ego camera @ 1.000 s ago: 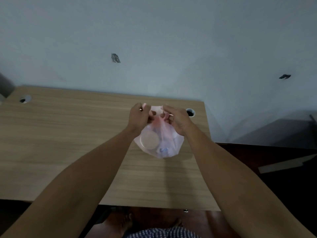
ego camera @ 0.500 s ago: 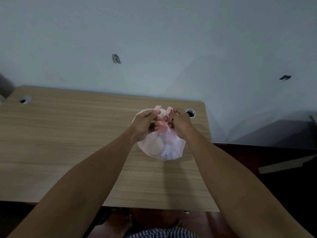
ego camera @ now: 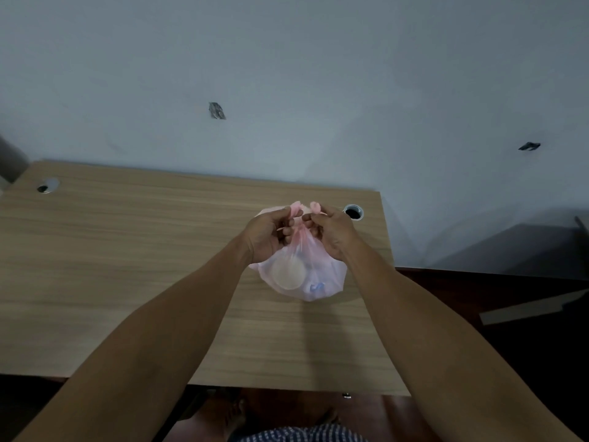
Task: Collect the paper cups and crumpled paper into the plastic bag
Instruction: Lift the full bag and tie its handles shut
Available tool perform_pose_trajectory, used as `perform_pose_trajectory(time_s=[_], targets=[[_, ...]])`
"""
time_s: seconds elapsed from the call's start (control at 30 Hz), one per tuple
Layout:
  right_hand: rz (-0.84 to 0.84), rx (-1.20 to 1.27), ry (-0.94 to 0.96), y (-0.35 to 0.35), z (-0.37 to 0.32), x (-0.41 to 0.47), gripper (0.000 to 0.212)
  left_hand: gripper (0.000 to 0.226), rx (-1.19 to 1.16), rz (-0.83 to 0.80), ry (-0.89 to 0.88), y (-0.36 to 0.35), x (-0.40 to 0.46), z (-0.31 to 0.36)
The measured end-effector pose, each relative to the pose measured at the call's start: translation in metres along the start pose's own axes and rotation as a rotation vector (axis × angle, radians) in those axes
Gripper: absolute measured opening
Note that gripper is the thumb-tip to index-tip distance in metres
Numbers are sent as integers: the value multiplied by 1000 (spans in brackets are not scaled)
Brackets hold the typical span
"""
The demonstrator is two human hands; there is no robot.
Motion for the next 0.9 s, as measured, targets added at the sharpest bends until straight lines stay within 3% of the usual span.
perform_pose_trajectory(time_s=[0.2, 0.3, 0.4, 0.47, 0.57, 0.67, 0.9], targets=[[29, 31, 23, 4, 2, 0, 1, 13, 3, 41, 20, 0, 0, -1], [-1, 62, 3, 4, 1, -2, 10, 22, 27, 37, -42, -1, 2, 0], [-12, 83, -4, 3, 1, -3, 15, 9, 47, 6, -114, 0, 6, 2], [12, 89, 0, 4, 0, -5, 6, 8, 76, -24, -111, 0, 6, 0], [45, 59, 39, 9, -2, -6, 29, 9, 134, -64, -75, -1, 3, -2], [8, -13, 75, 9, -3, -8, 29, 9, 180, -66, -36, 1, 3, -2], [-112, -152, 109, 2, -6, -11, 23, 12, 246, 80, -48, 14, 13, -1]])
Point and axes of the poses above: each hand's wrist, its own x-axis towards the middle knuckle, its own y-axis out of the back of the hand, z = x × y, the point moved 7 cm from there along x, towards the middle knuckle, and after that the axes turned 13 degrees about z, right-handed, at the moved point
